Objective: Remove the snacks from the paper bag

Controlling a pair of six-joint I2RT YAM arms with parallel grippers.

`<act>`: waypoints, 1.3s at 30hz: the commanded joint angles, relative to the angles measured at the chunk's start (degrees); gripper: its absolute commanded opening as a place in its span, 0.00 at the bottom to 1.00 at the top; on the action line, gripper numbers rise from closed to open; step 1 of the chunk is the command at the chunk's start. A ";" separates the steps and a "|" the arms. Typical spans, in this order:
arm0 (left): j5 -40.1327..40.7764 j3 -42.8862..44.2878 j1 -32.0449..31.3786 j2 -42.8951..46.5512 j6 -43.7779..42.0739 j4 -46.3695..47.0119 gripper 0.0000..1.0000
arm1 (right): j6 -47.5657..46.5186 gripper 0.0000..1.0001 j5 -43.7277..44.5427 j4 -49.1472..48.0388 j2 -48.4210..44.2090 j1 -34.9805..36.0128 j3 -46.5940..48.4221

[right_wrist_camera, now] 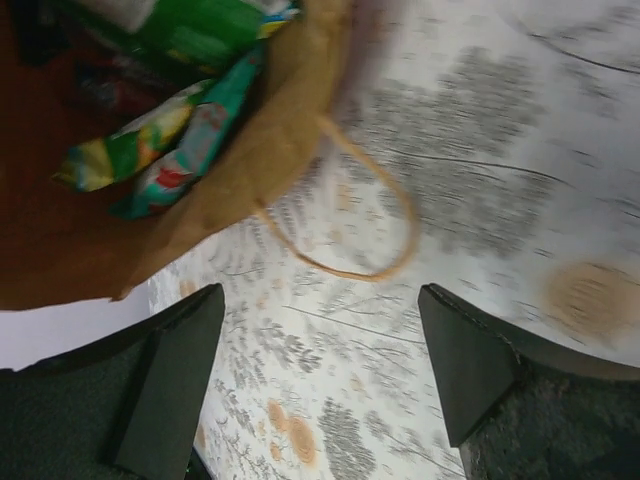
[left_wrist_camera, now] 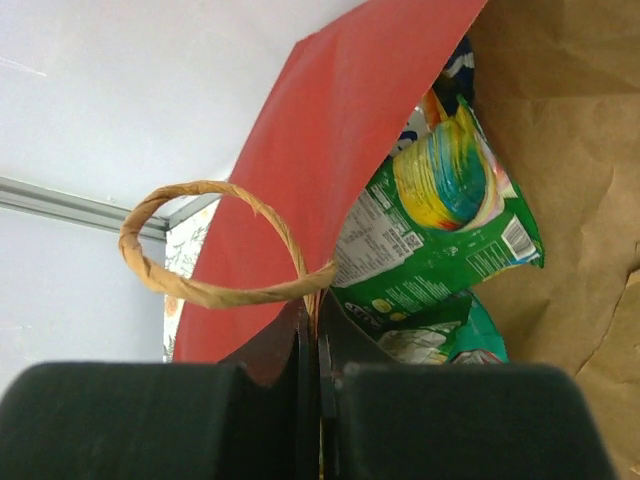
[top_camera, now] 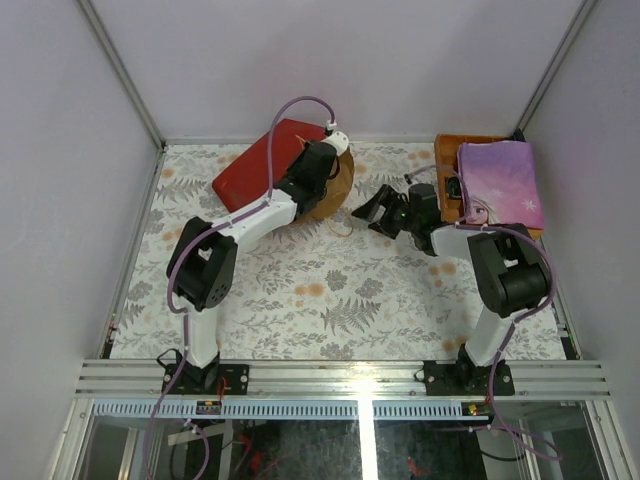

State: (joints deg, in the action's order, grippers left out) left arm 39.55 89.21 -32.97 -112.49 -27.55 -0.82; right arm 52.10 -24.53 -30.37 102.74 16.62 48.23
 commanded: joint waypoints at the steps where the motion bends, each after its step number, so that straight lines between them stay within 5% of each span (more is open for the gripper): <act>1: 1.23 -4.66 0.01 1.77 2.13 5.20 0.00 | -3.71 0.86 0.07 -7.09 -2.02 4.59 7.17; 7: 0.13 -7.22 0.01 4.89 3.16 6.10 0.00 | 7.73 0.81 -1.47 -22.94 7.37 6.53 11.02; 19: -0.79 1.52 0.01 2.73 4.54 0.33 0.00 | 10.72 0.84 1.04 -17.50 22.35 11.08 25.43; 35: 3.37 -3.85 1.71 1.88 0.19 7.01 0.00 | 14.97 0.82 4.91 -18.85 28.89 19.68 27.92; 39: 3.73 -4.51 2.58 2.29 -0.46 7.86 0.00 | 15.39 0.64 5.12 -17.95 31.26 20.56 31.44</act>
State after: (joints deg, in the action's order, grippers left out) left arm 40.14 85.82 -32.08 -110.41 -26.94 2.66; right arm 66.57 -19.99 -48.29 131.50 35.66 75.44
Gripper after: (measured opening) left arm 0.007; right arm 0.737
